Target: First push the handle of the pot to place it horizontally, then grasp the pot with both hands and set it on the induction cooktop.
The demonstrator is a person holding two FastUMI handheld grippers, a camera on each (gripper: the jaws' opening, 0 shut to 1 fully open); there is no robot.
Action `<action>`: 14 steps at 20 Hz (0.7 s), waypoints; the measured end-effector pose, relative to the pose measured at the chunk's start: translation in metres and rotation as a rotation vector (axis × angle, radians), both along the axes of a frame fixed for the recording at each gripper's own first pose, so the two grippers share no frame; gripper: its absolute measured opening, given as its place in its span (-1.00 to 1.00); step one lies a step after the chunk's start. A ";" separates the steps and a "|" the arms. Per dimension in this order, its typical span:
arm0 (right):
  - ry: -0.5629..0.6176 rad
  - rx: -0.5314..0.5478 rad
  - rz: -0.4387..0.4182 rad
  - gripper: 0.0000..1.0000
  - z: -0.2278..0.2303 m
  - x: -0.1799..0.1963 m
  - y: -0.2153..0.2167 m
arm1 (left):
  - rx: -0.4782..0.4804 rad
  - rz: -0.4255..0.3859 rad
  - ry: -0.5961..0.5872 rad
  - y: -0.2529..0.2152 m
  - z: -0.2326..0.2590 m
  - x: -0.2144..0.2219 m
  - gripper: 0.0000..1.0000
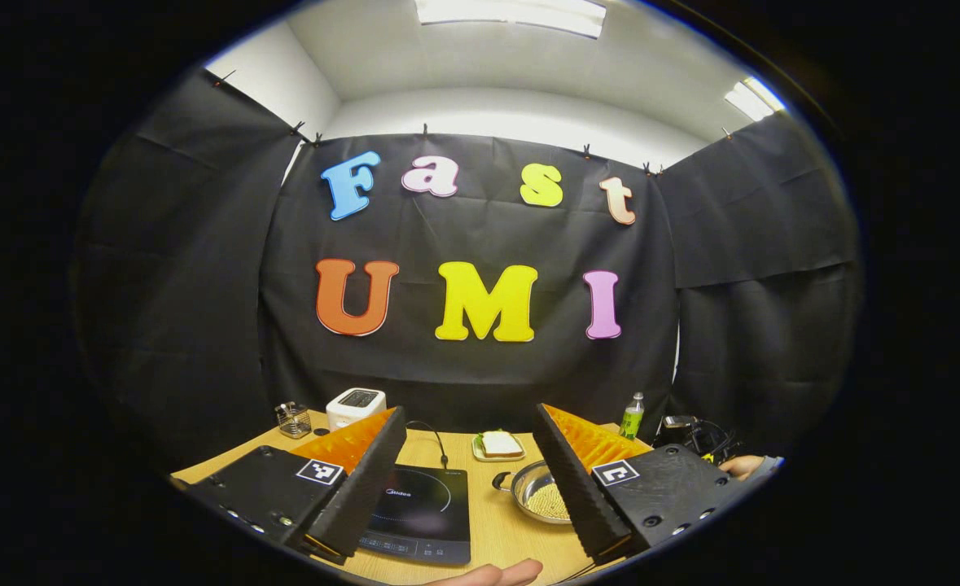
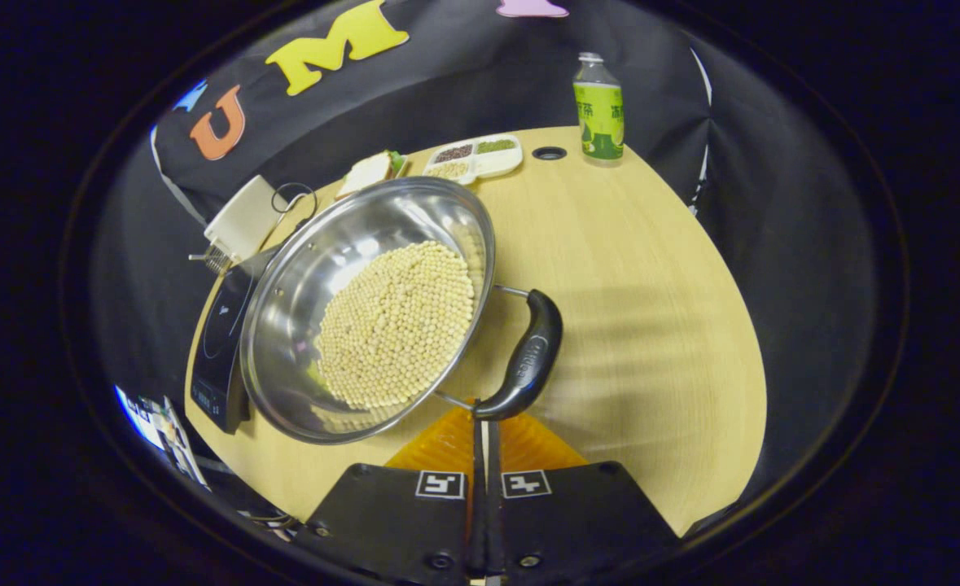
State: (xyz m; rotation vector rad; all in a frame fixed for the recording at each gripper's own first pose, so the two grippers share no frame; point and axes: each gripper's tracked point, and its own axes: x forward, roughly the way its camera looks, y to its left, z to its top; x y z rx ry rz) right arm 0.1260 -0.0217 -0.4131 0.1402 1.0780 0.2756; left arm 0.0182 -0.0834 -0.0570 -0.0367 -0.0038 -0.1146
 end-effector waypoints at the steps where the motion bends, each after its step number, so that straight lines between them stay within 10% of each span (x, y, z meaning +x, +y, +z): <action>1: -0.003 -0.008 -0.007 -0.96 0.000 0.005 -0.004 | 0.005 -0.001 0.007 -0.002 -0.003 0.001 0.91; 14: -0.083 -0.054 -0.095 -0.93 0.011 0.063 -0.036 | -0.002 0.001 0.092 -0.016 -0.035 0.023 0.90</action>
